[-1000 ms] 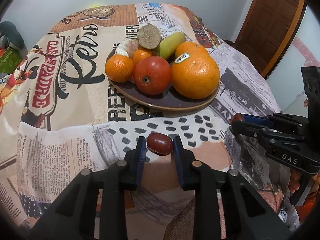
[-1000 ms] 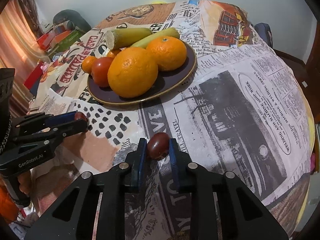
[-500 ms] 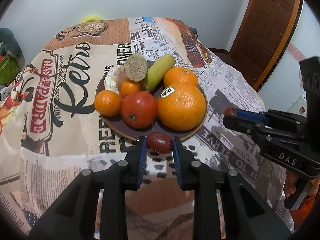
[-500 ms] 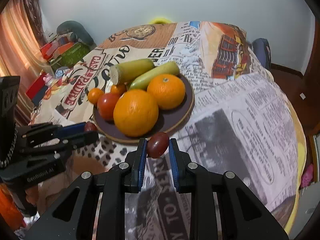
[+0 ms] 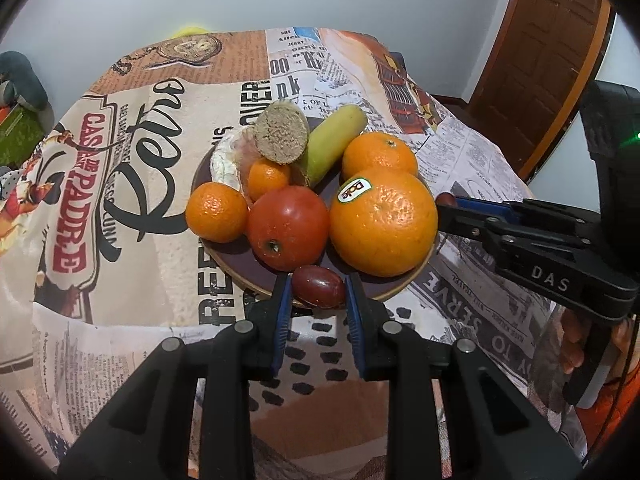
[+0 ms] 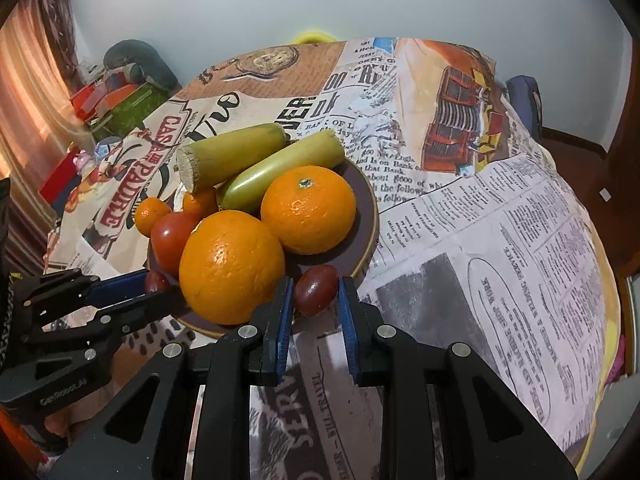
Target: Organize fruits
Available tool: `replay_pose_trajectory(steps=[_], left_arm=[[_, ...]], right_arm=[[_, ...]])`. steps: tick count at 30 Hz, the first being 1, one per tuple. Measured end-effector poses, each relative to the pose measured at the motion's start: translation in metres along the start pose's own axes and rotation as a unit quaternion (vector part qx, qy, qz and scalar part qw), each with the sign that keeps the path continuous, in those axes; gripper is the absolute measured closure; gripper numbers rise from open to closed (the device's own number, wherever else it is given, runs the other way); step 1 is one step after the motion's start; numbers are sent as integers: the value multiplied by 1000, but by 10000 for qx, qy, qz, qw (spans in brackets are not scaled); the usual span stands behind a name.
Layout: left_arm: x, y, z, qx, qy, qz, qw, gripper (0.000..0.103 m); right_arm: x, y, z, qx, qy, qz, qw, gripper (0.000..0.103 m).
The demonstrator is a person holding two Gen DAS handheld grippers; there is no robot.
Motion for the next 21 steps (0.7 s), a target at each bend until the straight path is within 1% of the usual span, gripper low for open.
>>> replay_pose_trajectory(steps=[3, 5, 7, 9, 12, 16, 18, 21], left_arm=[[0, -1, 0, 27, -6, -36, 10000, 77], [0, -1, 0, 33, 8, -43, 10000, 75], [0, -2, 1, 40, 11, -49, 10000, 73], [0, -2, 2, 38, -6, -52, 10000, 72], [1, -1, 7, 46, -35, -33, 10000, 72], [4, 2, 22, 61, -172, 19, 9998, 72], [7, 1, 37, 83, -316, 27, 9995, 72], [14, 0, 67, 157, -633, 6, 9979, 72]], right_arm=[[0, 0, -3, -39, 42, 67, 10000, 82], [-1, 0, -3, -18, 71, 60, 10000, 81], [-1, -2, -3, -46, 81, 61, 9999, 78], [-1, -4, -2, -67, 77, 58, 9999, 73], [-1, -5, 3, -34, 49, 18, 10000, 72], [4, -3, 24, -98, -178, -33, 9998, 72], [8, 2, 45, -82, -405, -34, 9991, 72], [13, 13, 79, -56, -757, -8, 9971, 72]])
Point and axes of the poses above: each gripper's, at about its wrist camera, not at the fingertips, and z roughly against the way its jaws point, y to its left, x to its top, the point moved 5 cm from there along -z, roughly the way its jaws point, and after that the axes turned 2 degrees about x, right-handed, at the moved point
